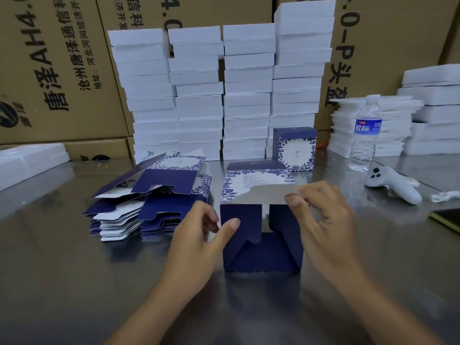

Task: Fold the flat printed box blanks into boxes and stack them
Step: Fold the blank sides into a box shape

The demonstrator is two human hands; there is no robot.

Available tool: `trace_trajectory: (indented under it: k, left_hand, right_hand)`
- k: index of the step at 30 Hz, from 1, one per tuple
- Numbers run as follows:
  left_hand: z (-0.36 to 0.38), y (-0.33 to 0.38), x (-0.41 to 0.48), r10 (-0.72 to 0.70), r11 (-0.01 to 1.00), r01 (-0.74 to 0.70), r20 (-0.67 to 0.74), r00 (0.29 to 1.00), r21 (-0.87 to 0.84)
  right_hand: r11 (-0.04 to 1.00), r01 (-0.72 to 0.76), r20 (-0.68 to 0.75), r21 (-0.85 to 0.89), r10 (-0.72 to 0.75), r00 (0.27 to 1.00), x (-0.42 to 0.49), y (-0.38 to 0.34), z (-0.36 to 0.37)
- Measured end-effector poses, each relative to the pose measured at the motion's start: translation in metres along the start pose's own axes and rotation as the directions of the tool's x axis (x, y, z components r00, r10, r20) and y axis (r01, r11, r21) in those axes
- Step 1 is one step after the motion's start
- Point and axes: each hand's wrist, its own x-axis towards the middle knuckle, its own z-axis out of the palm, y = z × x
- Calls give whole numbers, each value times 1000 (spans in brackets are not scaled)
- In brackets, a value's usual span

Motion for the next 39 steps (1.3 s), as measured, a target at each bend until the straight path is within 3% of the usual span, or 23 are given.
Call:
trace_trajectory:
  k: [7, 14, 23, 27, 31, 39]
  left_hand:
    - [0, 3, -3, 126, 940, -108, -34, 992, 322]
    - [-8, 17, -7, 184, 872, -153, -22, 983, 466]
    - [-6, 18, -6, 216, 848, -180, -15, 976, 499]
    - [-2, 12, -8, 138, 885, -138, 34, 990, 445]
    - [2, 1, -11, 22, 843, -99, 149, 989, 530]
    - [0, 4, -11, 29, 827, -115, 164, 986, 550]
  right_hand:
    - [997, 18, 51, 75, -22, 998, -5, -6, 3]
    - [993, 33, 88, 114, -44, 995, -7, -7, 1]
    - [990, -11, 78, 138, 0, 997, -8, -5, -1]
    - [983, -97, 126, 155, 77, 989, -10, -3, -2]
    - [965, -186, 185, 183, 152, 971, -11, -1, -2]
    - [953, -207, 225, 223, 156, 962, -12, 2, 1]
